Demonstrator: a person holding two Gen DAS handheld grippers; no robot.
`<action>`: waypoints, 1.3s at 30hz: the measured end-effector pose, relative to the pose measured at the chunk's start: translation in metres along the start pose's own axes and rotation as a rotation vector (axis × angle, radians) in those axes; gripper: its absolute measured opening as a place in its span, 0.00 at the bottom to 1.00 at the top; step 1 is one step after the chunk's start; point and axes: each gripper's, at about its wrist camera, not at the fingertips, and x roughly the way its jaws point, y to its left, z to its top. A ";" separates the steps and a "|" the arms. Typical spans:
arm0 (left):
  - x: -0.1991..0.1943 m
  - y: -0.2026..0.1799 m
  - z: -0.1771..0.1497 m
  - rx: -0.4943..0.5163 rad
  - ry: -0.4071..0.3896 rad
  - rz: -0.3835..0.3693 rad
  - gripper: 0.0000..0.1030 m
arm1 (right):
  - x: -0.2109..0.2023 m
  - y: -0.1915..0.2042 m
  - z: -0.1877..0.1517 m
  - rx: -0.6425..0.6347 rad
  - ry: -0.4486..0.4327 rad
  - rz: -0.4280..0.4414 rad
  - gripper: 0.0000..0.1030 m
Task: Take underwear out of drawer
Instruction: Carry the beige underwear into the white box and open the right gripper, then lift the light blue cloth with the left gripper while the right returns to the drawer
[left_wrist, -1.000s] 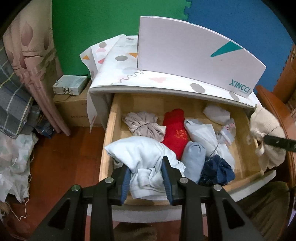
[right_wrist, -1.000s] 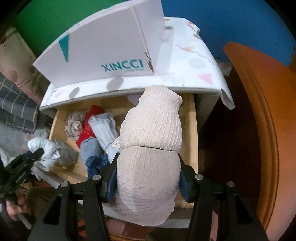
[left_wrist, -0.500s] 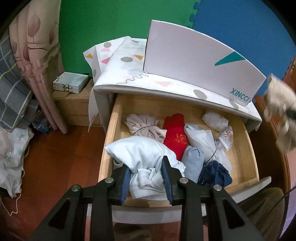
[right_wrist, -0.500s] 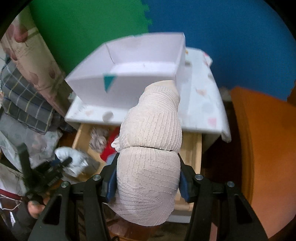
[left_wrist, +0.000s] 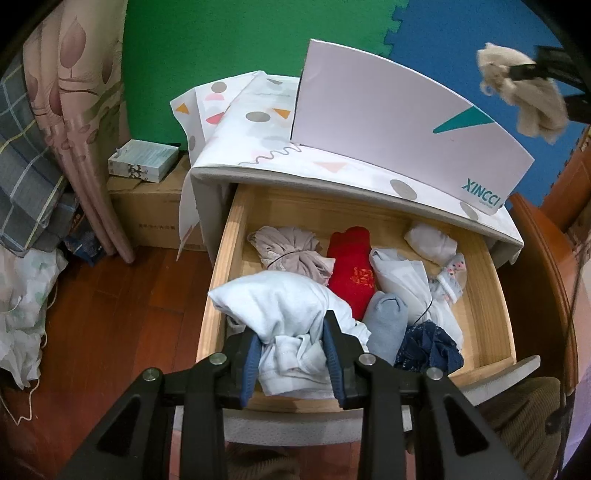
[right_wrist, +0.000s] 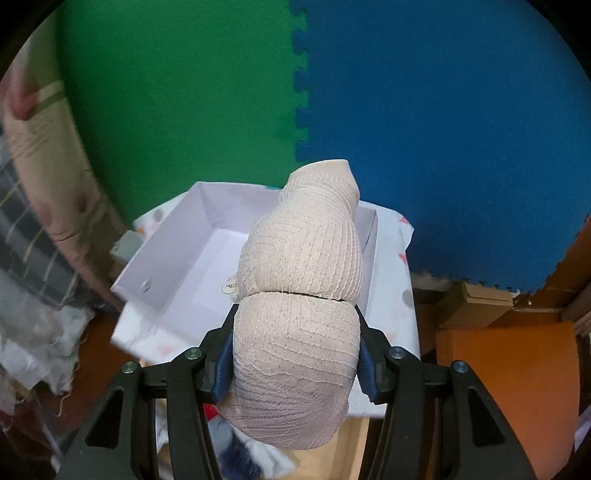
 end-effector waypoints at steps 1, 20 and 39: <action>0.000 0.001 0.000 -0.001 0.001 0.000 0.31 | 0.009 0.001 0.005 -0.009 0.009 -0.016 0.49; 0.007 -0.003 0.001 0.009 0.027 0.010 0.31 | 0.123 -0.001 -0.009 -0.078 0.216 -0.082 0.51; 0.007 -0.004 -0.001 0.020 0.021 0.033 0.31 | 0.064 0.009 -0.020 -0.052 0.132 -0.053 0.66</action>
